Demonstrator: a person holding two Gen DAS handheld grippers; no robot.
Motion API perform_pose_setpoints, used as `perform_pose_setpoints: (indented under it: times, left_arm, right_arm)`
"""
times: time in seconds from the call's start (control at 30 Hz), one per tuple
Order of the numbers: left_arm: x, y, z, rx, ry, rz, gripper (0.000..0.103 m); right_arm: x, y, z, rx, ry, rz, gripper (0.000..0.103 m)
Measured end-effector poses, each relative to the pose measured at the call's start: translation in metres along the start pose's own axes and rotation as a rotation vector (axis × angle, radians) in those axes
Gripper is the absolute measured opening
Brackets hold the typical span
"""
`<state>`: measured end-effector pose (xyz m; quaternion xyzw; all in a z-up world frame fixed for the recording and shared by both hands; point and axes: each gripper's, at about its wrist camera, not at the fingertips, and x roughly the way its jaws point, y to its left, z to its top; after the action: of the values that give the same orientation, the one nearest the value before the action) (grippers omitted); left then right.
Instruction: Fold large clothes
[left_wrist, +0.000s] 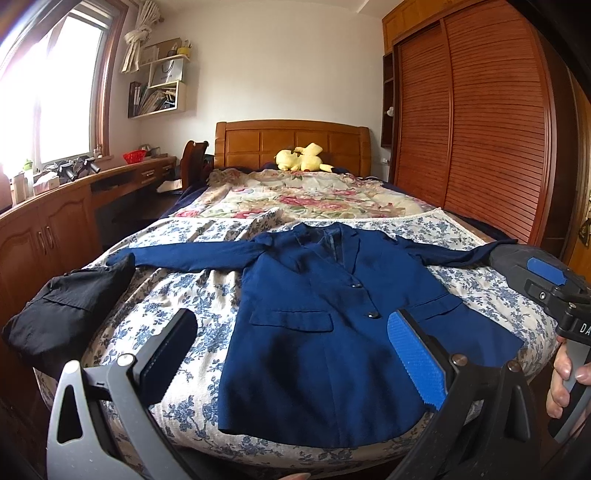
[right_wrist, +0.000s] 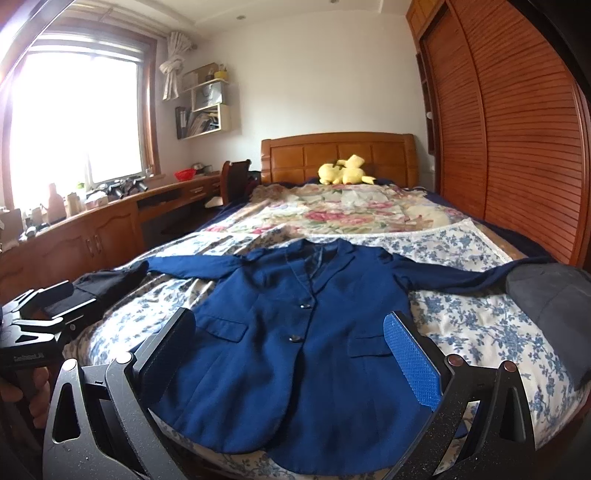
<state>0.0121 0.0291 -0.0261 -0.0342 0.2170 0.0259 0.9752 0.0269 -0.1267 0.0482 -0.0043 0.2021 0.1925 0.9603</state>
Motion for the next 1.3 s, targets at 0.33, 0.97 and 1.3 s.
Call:
perform_pose_setpoints:
  times: [0.33, 0.97, 1.3]
  left_arm:
    - [0.043, 0.030, -0.009, 0.006, 0.026, 0.051, 0.103]
    - [0.146, 0.132, -0.002, -0.045, 0.171, 0.206, 0.103]
    - [0.200, 0.156, -0.003, -0.033, 0.250, 0.242, 0.103]
  right_arm:
    - [0.056, 0.006, -0.009, -0.013, 0.038, 0.054, 0.103]
    - [0.235, 0.037, 0.008, -0.109, 0.122, 0.234, 0.103]
    - [0.316, 0.057, -0.021, -0.205, 0.234, 0.286, 0.103]
